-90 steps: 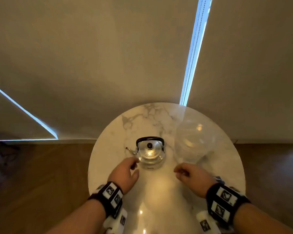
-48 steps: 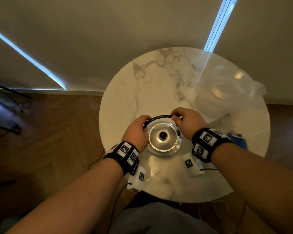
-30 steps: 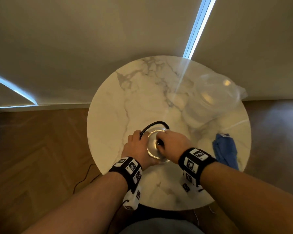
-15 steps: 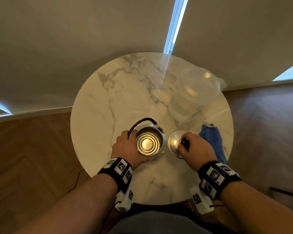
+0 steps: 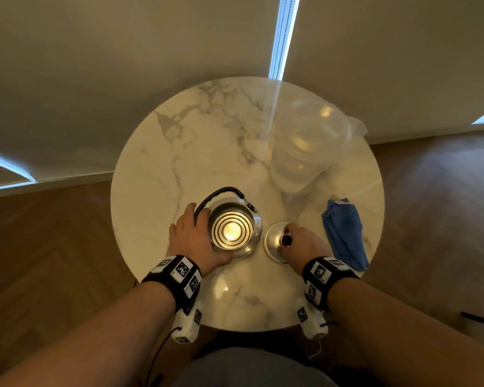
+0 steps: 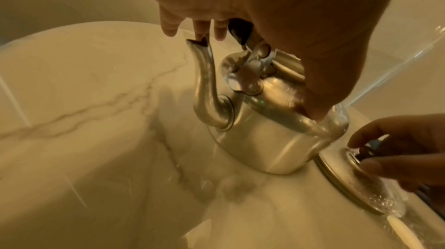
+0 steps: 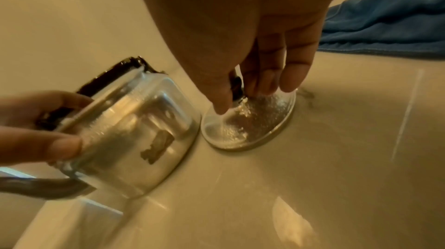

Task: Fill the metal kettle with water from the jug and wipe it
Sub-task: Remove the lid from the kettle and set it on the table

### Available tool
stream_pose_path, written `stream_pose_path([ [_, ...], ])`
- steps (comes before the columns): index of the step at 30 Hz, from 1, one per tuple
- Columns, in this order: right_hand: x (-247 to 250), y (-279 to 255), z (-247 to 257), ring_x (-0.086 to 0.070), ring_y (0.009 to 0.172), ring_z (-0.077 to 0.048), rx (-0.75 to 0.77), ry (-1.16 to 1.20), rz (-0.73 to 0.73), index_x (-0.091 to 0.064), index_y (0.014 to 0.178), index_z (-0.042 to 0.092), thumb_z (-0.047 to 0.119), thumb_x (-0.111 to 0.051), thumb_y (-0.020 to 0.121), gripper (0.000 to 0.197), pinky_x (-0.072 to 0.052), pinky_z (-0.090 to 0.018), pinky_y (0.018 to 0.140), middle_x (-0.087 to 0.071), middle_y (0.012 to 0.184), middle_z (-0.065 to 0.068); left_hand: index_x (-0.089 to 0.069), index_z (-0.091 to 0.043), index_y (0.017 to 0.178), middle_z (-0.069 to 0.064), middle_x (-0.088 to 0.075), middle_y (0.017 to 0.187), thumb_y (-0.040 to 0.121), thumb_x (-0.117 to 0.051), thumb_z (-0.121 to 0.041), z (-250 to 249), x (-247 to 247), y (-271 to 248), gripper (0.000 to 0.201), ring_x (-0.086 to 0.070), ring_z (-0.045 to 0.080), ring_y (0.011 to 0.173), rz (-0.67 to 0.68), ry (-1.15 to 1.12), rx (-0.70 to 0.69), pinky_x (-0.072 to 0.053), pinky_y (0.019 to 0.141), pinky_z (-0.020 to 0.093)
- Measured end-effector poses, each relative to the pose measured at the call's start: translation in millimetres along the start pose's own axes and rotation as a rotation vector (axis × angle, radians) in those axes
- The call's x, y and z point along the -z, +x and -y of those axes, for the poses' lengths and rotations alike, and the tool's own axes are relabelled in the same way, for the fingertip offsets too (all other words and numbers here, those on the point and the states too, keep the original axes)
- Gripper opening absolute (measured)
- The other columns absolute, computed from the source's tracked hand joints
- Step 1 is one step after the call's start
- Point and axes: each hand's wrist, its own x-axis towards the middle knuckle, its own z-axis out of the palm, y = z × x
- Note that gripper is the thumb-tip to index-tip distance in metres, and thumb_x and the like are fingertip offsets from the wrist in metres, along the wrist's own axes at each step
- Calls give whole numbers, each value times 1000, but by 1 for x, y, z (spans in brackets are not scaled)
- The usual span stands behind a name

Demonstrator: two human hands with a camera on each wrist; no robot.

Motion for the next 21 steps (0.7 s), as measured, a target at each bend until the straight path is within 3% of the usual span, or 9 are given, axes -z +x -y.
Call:
stream_pose_path([
  [3, 23, -11, -3, -64, 102, -24, 45, 26, 9, -53, 131, 24, 44, -60, 91, 45, -53, -37, 82, -64, 121, -4, -32, -27, 138, 6, -20, 154, 44, -62, -76, -3, -1, -10, 110, -37, 32, 134, 0, 11, 28, -35, 108, 53],
  [6, 71, -24, -3, -64, 93, -16, 156, 91, -63, -61, 120, 27, 46, -60, 94, 33, -54, -35, 82, -65, 108, 2, -29, -27, 142, 4, -18, 156, 48, -61, -74, -9, 1, -19, 110, -32, 28, 139, -39, -5, 34, -30, 111, 57],
  [12, 196, -16, 12, -60, 85, -9, 434, 283, -475, -68, 103, 27, 37, -62, 96, 14, -50, -27, 76, -64, 95, 8, -33, -26, 141, -3, -21, 154, 60, -61, -70, -39, 20, -40, 96, -30, 21, 141, -178, -113, -8, -20, 118, 53],
  [15, 230, 27, 13, -57, 90, -11, 402, 308, -610, -67, 105, 25, 38, -60, 96, 17, -47, -30, 78, -60, 103, 9, -40, -32, 134, -7, -29, 150, 64, -56, -69, -65, 29, -41, 81, -33, 17, 138, -244, -121, -71, -20, 118, 48],
  [17, 238, 59, 8, -58, 94, -16, 303, 260, -570, -66, 110, 25, 44, -59, 95, 24, -43, -31, 80, -57, 113, 7, -43, -33, 131, -9, -34, 148, 66, -56, -65, -79, 30, -39, 73, -35, 15, 136, -257, -137, -97, -21, 118, 41],
  [21, 230, 87, -8, -63, 109, -25, 221, 322, -355, -55, 122, 31, 55, -54, 95, 37, -51, -41, 91, -66, 127, -5, -47, -27, 135, -12, -40, 146, 70, -56, -61, -95, 26, -29, 74, -38, 11, 134, -231, -207, -95, -35, 114, 34],
])
